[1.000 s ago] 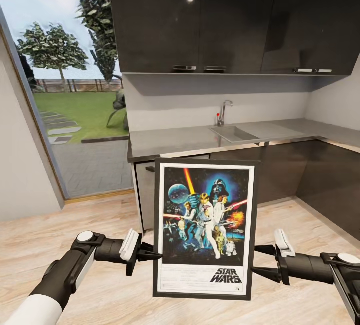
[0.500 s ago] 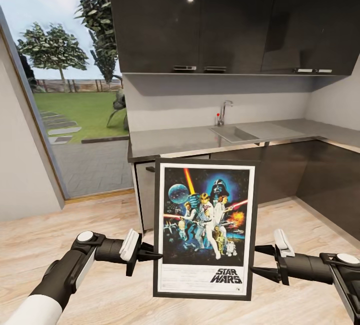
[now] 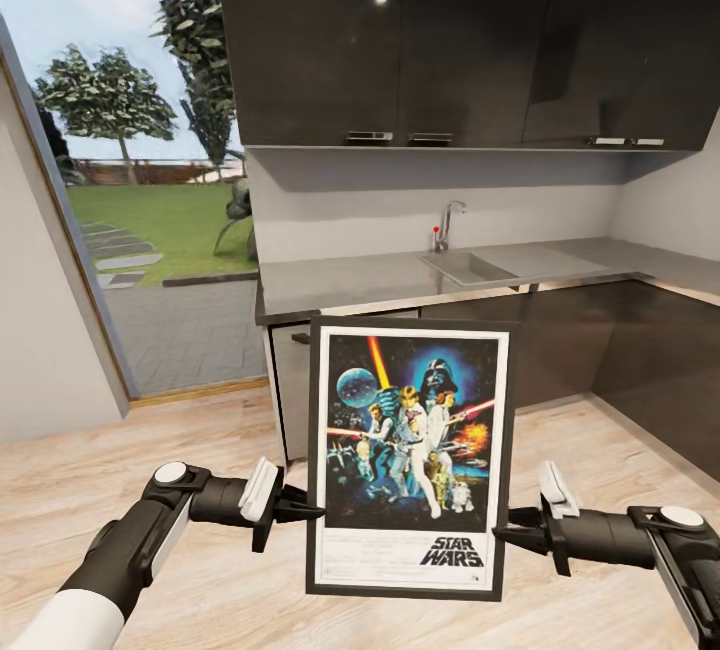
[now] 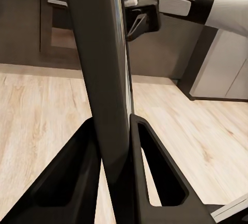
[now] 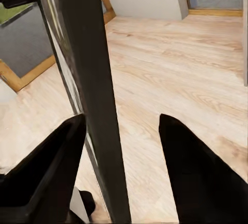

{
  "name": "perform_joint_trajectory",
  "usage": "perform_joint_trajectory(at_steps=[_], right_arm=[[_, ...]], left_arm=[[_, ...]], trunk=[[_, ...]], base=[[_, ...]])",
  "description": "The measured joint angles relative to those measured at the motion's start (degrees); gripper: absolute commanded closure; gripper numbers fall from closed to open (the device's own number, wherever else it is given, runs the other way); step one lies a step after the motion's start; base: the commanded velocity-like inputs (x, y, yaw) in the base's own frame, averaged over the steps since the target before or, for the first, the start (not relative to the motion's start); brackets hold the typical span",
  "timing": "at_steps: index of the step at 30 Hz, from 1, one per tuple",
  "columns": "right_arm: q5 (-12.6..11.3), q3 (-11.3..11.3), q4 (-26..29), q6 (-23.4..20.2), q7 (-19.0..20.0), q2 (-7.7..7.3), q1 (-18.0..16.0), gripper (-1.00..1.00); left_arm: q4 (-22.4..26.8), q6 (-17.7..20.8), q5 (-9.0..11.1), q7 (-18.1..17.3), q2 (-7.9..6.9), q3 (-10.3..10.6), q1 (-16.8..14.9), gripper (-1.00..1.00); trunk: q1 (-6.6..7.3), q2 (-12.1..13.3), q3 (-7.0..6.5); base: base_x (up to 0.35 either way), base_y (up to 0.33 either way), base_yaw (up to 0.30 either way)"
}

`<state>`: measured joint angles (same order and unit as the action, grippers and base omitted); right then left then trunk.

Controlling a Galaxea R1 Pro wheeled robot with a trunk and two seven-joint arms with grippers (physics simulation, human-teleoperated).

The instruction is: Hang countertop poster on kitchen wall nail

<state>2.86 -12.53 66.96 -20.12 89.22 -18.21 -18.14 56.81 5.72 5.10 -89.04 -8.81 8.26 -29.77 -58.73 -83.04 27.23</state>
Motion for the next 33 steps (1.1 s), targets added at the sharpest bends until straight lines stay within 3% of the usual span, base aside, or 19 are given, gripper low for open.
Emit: perform_joint_trajectory(at_steps=[8,9,26,30,31,32,33], right_arm=[[0.06,1.23,-0.01,0.13,-0.16,-0.03,-0.03,1.00],[0.06,1.24,0.01,0.12,-0.16,-0.02,-0.03,1.00],[0.09,1.29,-0.04,0.02,-0.20,-0.06,-0.01,1.00],[0.09,1.26,-0.01,0.02,-0.22,-0.08,-0.01,1.00],[0.09,1.24,0.01,0.00,-0.21,-0.09,-0.01,1.00],[0.09,1.22,0.03,0.00,-0.21,-0.09,-0.01,1.00],[0.09,1.22,0.03,0.00,-0.21,-0.09,-0.01,1.00]], left_arm=[[0.06,-0.01,0.02,-0.02,-0.05,0.16,0.02,1.00],[0.06,-0.03,0.03,-0.03,-0.05,0.15,0.02,-1.00],[-0.19,-0.29,0.08,0.24,-0.31,-0.48,0.02,-1.00],[-0.70,-0.41,0.03,0.25,-1.00,-1.69,0.02,-1.00],[-1.18,-0.46,0.02,0.21,-1.47,-2.75,0.01,-1.00],[-1.88,-0.50,0.04,0.12,-2.41,-5.21,0.01,-1.00],[-2.05,-0.51,0.03,0.09,-2.76,-5.94,0.01,-1.00]], trunk=[[0.00,0.00,0.00],[0.00,0.00,0.00],[0.00,0.00,0.00],[0.00,0.00,0.00],[0.00,0.00,0.00],[0.00,0.00,0.00],[0.00,0.00,0.00]], base=[[0.000,0.000,0.000],[0.000,0.000,0.000],[0.000,0.000,0.000],[0.000,0.000,0.000],[0.000,0.000,0.000],[0.000,0.000,0.000],[0.000,0.000,0.000]])
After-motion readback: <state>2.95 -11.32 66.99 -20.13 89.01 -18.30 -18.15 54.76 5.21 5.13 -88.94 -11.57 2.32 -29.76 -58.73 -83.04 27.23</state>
